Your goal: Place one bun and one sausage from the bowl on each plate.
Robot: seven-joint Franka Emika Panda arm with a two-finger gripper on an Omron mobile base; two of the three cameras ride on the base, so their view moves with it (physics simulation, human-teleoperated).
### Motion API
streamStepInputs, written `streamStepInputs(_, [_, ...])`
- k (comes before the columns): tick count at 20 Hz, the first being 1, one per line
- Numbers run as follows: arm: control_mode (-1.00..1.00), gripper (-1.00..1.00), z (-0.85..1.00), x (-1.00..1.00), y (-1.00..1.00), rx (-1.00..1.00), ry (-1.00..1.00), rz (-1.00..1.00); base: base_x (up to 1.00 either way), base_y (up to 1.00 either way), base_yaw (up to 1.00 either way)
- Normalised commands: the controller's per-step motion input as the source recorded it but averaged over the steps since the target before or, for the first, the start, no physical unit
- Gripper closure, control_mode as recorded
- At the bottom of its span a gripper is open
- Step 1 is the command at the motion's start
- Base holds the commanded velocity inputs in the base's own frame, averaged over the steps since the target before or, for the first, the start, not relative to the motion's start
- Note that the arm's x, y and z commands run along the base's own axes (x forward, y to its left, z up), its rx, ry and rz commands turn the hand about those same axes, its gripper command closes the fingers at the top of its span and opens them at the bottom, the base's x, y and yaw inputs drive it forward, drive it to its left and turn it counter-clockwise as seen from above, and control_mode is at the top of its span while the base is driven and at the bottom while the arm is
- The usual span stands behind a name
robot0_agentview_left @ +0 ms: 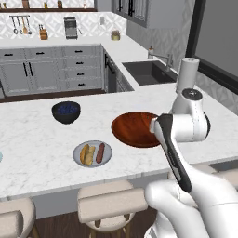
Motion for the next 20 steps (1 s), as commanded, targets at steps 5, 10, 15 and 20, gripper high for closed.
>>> streamStepInputs(5, [-1.0,1.0,-0.02,-0.13,0.03,0.0,0.0,0.0,0.0,0.0,0.0])
streamStepInputs(10, [1.0,1.0,0.0,0.0,0.0,0.0,0.0,0.0,-0.96,0.56,0.01])
streamStepInputs(15, [1.0,1.0,0.0,0.0,0.0,0.0,0.0,0.0,-0.37,1.0,0.05])
streamStepInputs(20, [1.0,1.0,0.0,0.0,0.0,0.0,0.0,0.0,0.1,1.0,0.02])
